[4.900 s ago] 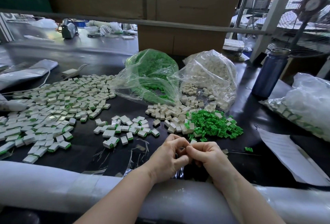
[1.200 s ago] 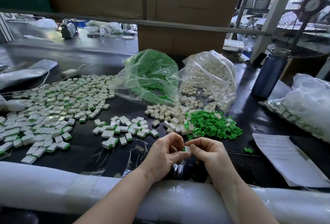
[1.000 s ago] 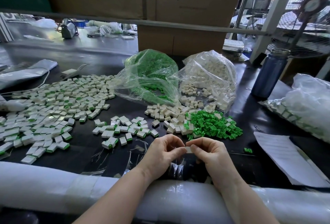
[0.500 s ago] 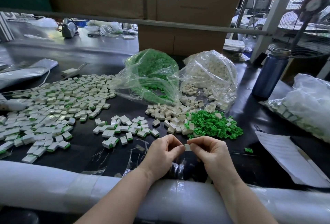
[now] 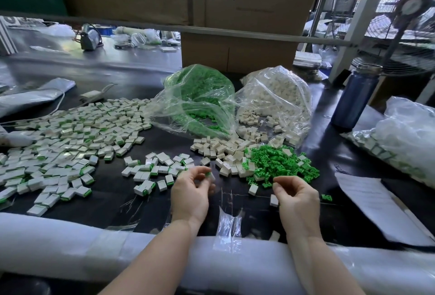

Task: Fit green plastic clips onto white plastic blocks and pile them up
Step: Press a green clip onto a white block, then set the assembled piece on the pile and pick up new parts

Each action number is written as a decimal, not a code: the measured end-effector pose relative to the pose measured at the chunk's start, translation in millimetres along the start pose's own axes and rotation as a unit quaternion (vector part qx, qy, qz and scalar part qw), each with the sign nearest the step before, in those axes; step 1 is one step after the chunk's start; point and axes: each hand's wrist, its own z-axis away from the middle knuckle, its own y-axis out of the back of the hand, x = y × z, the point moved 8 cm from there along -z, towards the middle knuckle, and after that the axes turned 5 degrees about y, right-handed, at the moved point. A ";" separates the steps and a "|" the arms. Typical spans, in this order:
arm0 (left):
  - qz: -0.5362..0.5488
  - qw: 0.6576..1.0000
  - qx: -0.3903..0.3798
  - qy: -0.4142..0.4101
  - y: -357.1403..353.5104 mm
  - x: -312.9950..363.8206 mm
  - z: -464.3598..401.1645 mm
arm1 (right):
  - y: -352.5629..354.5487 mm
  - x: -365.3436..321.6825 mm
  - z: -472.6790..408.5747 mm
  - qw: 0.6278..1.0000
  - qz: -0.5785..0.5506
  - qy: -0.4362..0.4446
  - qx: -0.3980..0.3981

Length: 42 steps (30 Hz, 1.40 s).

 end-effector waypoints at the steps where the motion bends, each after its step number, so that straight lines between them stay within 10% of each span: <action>1: -0.008 1.000 0.029 0.001 5.6 -1.8 -2.5 | 0.5 1.8 -0.5 1.000 0.009 -0.002 0.003; 17: -0.253 0.963 0.059 -0.070 2.0 7.0 -1.5 | -11.1 10.3 3.4 0.966 0.243 -0.043 -0.080; 32: -0.159 0.956 -0.202 -0.139 -47.0 17.9 22.2 | -44.8 -15.0 18.6 0.971 -0.071 0.003 -0.228; 42: -0.147 0.965 -0.203 -0.077 -44.1 6.8 17.4 | -24.4 3.8 3.1 0.948 0.298 0.022 -0.109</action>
